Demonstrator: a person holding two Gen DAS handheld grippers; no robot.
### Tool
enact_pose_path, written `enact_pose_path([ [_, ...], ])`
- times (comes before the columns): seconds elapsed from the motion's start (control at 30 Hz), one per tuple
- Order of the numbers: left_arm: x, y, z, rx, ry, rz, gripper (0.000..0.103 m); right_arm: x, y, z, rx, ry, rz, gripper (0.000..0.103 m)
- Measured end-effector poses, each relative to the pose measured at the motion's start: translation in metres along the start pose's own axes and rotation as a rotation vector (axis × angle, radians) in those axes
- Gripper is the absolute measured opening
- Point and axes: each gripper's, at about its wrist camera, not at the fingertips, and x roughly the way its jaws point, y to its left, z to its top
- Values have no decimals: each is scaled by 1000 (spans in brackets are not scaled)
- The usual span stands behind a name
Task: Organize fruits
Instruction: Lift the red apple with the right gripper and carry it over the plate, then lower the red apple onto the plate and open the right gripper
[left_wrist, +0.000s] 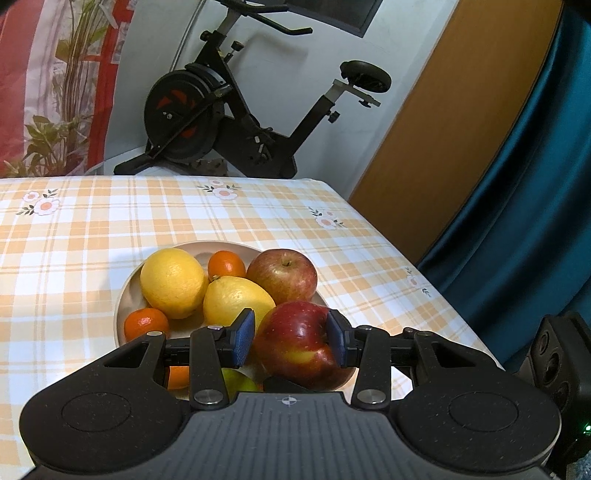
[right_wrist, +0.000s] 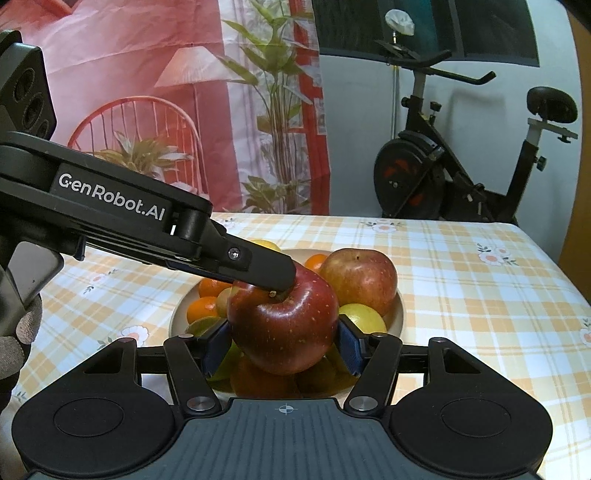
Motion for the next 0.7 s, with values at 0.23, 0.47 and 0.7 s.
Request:
enact_pose_path([
  [0.23, -3, -1, -1, 2, -8, 7, 47, -1, 0, -1, 5, 0, -12, 69],
  [0.47, -5, -2, -1, 3, -10, 15, 47, -2, -2, -2, 10, -2, -25, 70],
  [0.7, -7, 0, 0, -4, -19, 36, 48, -6, -4, -2, 19, -11, -31, 71],
])
